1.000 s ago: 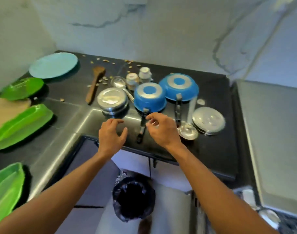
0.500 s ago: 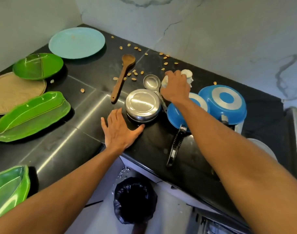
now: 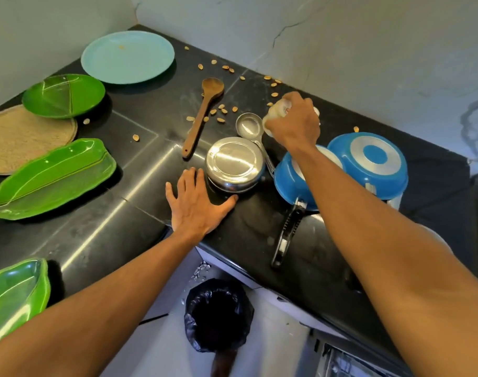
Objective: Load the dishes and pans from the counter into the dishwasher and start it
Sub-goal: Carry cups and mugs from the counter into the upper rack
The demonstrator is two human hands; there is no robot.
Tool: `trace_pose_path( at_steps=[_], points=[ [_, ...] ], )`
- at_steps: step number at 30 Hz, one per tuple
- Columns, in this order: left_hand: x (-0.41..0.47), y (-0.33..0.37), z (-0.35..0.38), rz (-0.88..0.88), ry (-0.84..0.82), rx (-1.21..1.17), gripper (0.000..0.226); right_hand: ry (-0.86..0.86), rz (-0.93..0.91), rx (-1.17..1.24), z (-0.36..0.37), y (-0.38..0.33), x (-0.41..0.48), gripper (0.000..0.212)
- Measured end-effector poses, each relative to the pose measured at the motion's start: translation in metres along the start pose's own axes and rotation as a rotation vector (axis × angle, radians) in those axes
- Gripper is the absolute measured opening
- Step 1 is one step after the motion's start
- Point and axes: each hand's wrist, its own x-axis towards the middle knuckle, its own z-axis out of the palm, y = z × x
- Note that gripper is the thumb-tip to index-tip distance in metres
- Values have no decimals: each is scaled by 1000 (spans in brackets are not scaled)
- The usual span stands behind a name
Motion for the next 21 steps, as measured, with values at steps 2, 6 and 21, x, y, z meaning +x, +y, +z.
trace_pose_path(
  at_steps=[2,6,21],
  points=[
    [0,-1,-1,5,-11,-18,110,36,-1,54,-22,-4,-12,62],
    [-5,5,-5,35,-16,-49,102,74,-50,48,-76,7,-58,59],
    [-297,77,74,4,-110,-605,67,70,166,43,-214,210,-391,55]
  ],
)
